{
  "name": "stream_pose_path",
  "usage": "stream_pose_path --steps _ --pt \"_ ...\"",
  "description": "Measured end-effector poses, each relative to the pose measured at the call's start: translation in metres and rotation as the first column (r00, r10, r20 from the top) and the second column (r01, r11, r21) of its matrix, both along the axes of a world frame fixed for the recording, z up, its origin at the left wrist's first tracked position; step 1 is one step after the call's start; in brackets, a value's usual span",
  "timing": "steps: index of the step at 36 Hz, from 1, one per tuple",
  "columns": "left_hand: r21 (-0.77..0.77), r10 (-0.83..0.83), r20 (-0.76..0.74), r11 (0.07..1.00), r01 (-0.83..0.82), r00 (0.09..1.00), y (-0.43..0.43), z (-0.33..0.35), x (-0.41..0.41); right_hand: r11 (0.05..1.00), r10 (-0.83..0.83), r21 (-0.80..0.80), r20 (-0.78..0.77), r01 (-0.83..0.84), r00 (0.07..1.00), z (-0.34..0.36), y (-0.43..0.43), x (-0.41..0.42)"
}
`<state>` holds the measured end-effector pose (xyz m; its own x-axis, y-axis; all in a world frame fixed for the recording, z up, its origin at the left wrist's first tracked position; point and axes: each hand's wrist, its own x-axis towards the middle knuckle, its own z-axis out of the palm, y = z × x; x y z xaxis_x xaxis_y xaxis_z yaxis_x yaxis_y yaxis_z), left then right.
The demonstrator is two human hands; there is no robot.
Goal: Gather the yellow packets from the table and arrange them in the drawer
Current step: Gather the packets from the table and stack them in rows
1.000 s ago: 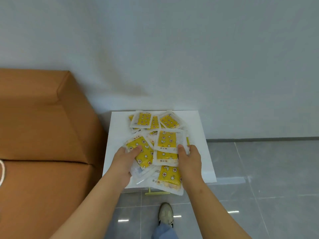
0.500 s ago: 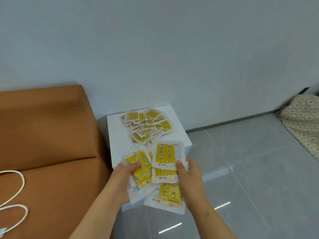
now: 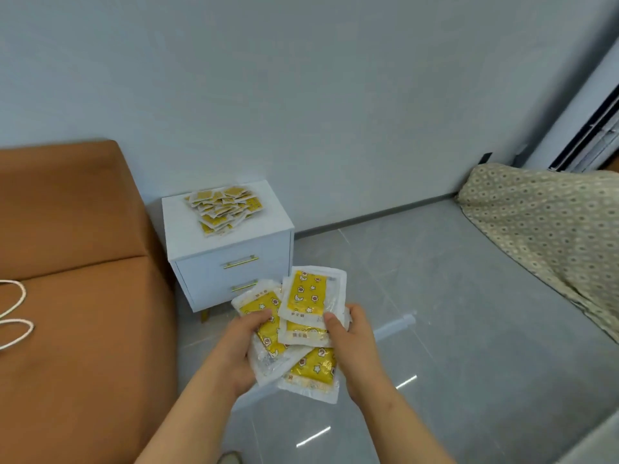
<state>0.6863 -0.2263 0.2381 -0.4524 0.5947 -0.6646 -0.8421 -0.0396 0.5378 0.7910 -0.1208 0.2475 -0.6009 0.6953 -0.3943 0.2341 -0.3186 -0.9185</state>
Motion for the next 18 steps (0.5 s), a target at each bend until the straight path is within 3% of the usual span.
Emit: stream_pose_path --steps 9,18 --pt "-0.087 -0.008 -0.223 0.996 -0.011 0.975 -0.017 0.02 0.153 0.989 -0.141 0.028 -0.038 0.142 0.989 0.019 -0.046 0.157" --pt "-0.162 -0.144 -0.215 0.981 0.111 0.966 -0.084 0.016 0.288 0.958 -0.287 -0.01 0.003 0.287 0.958 0.015 -0.13 0.298"
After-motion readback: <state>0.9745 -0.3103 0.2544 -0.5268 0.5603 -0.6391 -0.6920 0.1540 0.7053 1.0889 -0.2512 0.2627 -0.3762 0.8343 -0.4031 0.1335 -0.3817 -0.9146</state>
